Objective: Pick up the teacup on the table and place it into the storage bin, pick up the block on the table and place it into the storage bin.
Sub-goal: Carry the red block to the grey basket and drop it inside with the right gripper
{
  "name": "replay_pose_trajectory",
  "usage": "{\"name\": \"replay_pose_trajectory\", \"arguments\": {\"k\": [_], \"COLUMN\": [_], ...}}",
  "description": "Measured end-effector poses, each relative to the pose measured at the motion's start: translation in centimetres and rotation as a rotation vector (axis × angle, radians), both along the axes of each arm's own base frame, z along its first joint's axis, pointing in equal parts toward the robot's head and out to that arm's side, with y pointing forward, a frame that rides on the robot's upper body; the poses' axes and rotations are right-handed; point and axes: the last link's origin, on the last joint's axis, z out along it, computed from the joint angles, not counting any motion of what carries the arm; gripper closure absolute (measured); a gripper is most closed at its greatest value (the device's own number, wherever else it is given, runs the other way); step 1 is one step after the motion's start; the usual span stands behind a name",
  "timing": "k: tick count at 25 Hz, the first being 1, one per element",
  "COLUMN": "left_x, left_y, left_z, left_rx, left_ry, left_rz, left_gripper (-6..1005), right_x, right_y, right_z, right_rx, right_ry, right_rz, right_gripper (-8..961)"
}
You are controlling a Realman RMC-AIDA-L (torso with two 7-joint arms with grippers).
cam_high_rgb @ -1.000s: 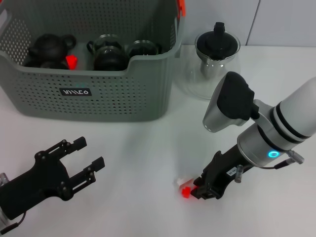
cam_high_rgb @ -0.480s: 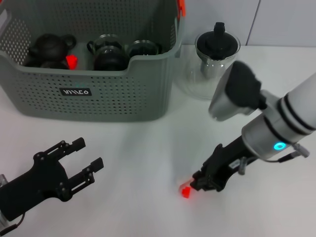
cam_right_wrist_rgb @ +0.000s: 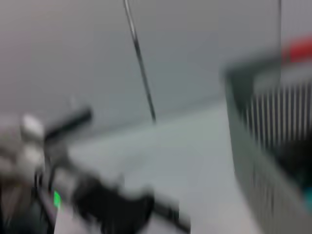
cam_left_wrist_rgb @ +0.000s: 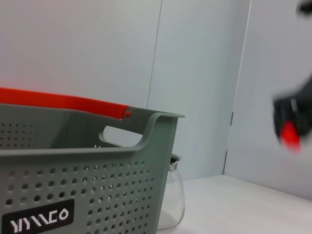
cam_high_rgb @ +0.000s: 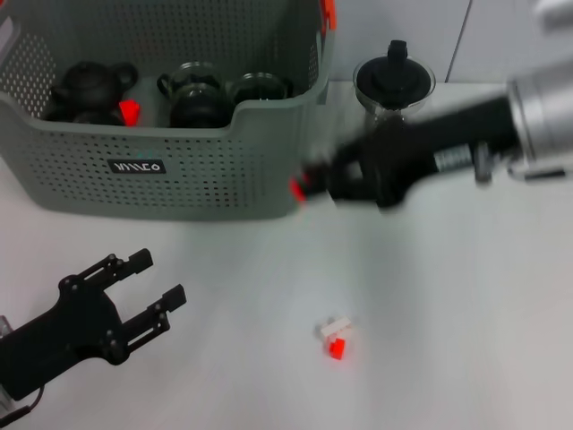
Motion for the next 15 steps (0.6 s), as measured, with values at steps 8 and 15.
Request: {"name": "replay_pose_trajectory", "arguments": {"k": [8, 15], "left_x": [0.2, 0.3], "left_y": [0.2, 0.3], "left_z": [0.0, -0.2], "left_rx": [-0.001, -0.002], "left_ry": [-0.001, -0.004], "left_rz": [-0.006, -0.007], "left_gripper": [325, 325], "right_x": [-6.8, -8.5], "right_y": [4.9, 10.8], "right_z": [-1.0, -6.0], "right_rx": [0.254, 0.391], "right_ry": [0.175, 0.092], "right_rz": [0.04, -0.125], "right_gripper": [774, 774]}}
